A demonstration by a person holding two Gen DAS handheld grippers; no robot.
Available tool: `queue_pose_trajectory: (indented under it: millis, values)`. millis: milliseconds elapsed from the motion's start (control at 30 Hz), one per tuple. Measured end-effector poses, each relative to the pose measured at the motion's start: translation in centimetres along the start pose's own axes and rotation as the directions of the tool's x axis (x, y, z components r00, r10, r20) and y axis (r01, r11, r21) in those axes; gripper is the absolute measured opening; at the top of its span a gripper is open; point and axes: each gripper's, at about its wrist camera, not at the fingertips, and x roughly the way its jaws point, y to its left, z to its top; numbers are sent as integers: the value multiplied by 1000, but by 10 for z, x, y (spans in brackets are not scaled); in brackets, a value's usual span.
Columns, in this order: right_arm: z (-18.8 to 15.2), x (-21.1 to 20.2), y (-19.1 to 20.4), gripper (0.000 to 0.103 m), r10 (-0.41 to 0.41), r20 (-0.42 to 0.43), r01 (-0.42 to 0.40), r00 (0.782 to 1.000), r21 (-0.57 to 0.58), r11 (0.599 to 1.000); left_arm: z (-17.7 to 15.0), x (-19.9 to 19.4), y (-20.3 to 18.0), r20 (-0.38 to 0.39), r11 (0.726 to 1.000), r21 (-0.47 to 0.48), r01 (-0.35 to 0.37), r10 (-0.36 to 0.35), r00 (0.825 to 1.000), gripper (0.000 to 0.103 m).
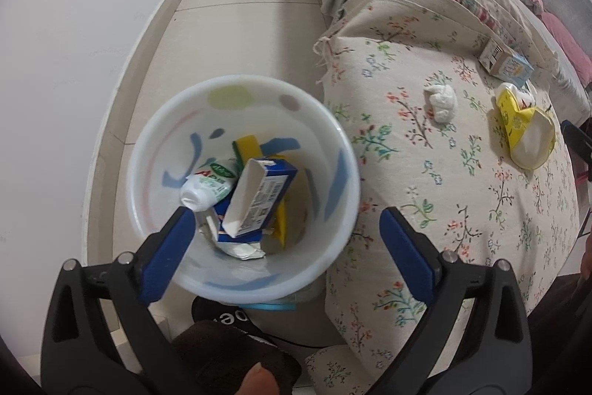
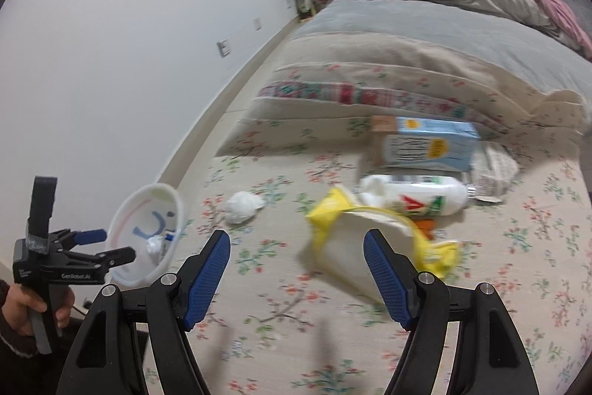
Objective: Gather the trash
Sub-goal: 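Move the right gripper to the yellow snack bag and grasp its edge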
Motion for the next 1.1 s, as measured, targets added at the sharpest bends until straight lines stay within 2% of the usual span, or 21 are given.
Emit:
queue_pose_trajectory:
  millis: [167,400,567,733,933,1100]
  values:
    - [-4,-4,-22,77,-63,1,63,998,16,998,3,1,-15,-8,1000,19,-3,3,1000,101]
    - [-11,3,-45,77,-107,-22,108,994,54,993,8,4,-30,-20,999,42,13,-12,1000,101]
    - [-14,14,-53,77,-106,-43,108,993,48,993,10,9,-38,-33,998,51,26,-24,999,101]
    - [-10,19,-59,74,-111,-19,111,994,16,994,14,6,-40,-4,998,48,27,-27,1000,101]
    - [-5,25,-52,60,-68,-16,68,998,-48,997,18,5,-41,17,999,31,43,-44,999,101]
    - [-10,37,-50,28,-64,-75,60,995,-58,997,18,9,-46,14,998,40,42,-42,999,101]
